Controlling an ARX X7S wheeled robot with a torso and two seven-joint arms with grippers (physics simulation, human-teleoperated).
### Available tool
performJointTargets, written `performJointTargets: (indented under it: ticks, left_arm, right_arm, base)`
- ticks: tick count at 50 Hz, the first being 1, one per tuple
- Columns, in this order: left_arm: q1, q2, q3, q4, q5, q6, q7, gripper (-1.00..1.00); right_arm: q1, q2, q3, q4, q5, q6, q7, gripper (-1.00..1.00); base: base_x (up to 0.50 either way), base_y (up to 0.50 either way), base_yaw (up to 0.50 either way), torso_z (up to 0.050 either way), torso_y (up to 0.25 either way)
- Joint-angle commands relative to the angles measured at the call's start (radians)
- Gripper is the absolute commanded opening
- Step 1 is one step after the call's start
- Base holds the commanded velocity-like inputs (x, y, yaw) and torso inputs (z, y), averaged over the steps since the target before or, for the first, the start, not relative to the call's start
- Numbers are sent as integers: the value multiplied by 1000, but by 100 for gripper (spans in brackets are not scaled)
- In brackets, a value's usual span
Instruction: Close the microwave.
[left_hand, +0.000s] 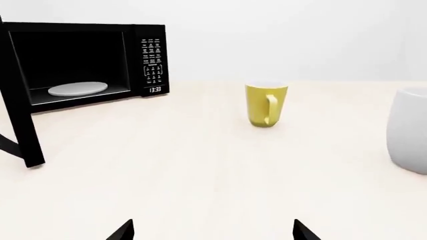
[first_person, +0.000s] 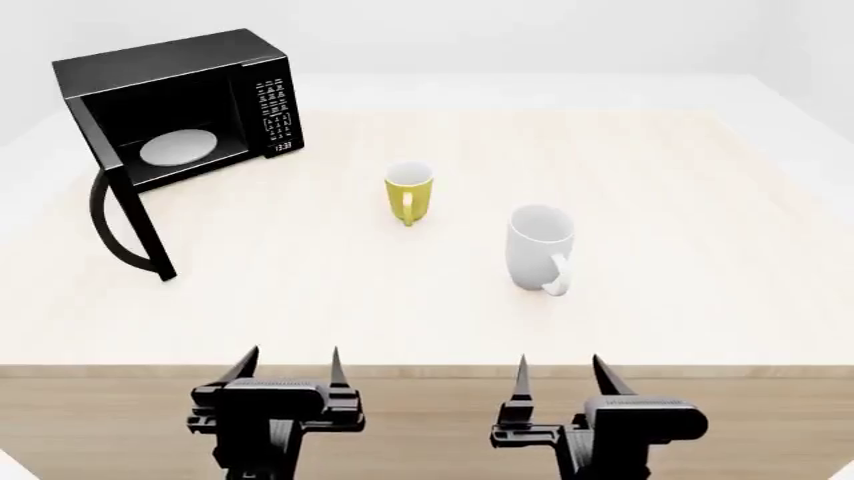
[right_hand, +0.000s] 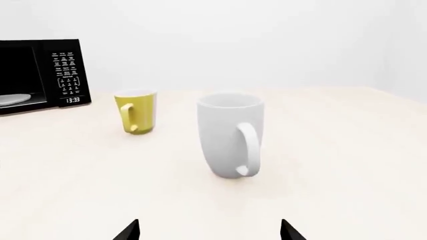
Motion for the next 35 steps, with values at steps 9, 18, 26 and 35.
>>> performJointTargets:
  ticks: [9,18,26,35]
  left_arm:
    - [27,-43,28,170,-14,-106,-47,100]
    - [46,-62,40,257,-12,-161,-66,100]
    - [72,-85,43,384,-5,-254,-91,100]
    - [97,-104,43,497,-10,-316,-104,100]
  right_arm:
    - [-31,40,-17,-157,45,83,34,100]
    - [-60,62,-19,-286,67,148,55,100]
    - [-82,81,-16,-386,90,203,70,100]
    - [-107,101,-11,-507,112,280,96,100]
  base:
    - [0,0,0,0,0]
    - [0,0,0,0,0]
    - [0,0,0,0,0]
    - [0,0,0,0,0]
